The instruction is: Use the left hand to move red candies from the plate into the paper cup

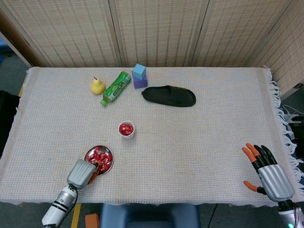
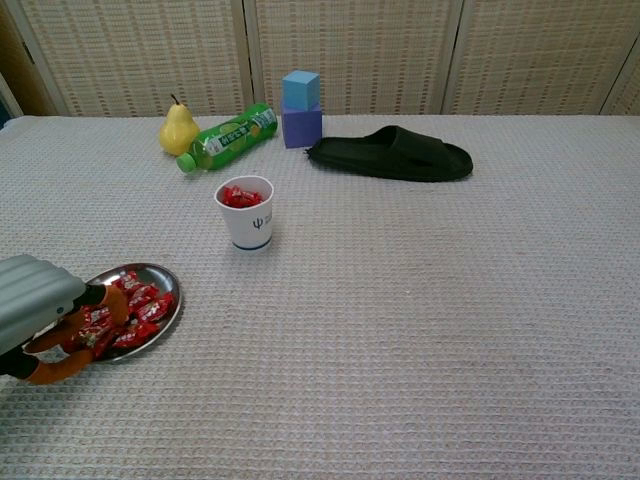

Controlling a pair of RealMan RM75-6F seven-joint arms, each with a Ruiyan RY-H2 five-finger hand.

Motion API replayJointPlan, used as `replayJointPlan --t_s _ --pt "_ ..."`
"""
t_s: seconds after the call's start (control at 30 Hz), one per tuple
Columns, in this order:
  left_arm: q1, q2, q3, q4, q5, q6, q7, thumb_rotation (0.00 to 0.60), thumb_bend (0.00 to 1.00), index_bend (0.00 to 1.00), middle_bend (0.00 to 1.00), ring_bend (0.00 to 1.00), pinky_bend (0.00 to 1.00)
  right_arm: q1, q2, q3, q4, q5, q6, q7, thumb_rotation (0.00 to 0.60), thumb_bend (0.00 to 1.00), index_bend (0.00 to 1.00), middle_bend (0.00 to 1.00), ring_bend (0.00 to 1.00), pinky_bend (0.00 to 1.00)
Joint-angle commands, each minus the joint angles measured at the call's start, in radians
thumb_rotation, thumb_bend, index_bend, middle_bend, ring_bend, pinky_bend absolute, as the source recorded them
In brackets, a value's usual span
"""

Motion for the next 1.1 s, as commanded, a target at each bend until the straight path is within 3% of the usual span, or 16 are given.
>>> replayJointPlan --t_s 0.03,0.47,0.8,0.97,1.1 --pt "-0.001 0.003 0.000 -0.005 -0.008 -0.006 0.009 0.600 0.38 0.39 0.87 0.92 1.00 0.000 0.000 0.000 0.000 -0.001 0.000 0.000 0.600 0.04 0.00 0.00 0.00 0.00" --pt "-0.004 -0.001 0.003 -0.006 -0.009 -0.001 0.024 0.600 0.38 0.48 0.87 0.92 1.00 0.001 -0.001 0.000 0.000 0.001 -0.002 -0.002 0.600 0.04 0.00 0.00 0.00 0.00" --pt "-0.001 0.026 -0.002 -0.052 0.024 0.047 0.006 0.600 0.37 0.49 0.87 0.92 1.00 0.001 0.000 0.000 0.000 0.001 -0.002 -0.001 0.600 0.04 0.00 0.00 0.00 0.00" --pt "-0.026 0.063 -0.052 -0.129 0.034 0.070 -0.005 0.600 0.38 0.49 0.87 0.92 1.00 0.003 -0.001 0.002 0.000 0.006 -0.008 -0.001 0.600 0.04 0.00 0.00 0.00 0.00" --pt "-0.086 0.075 -0.126 -0.180 0.002 0.025 -0.009 0.600 0.38 0.47 0.87 0.92 1.00 0.006 -0.003 0.006 -0.001 0.017 -0.015 -0.006 0.600 0.04 0.00 0.00 0.00 0.00"
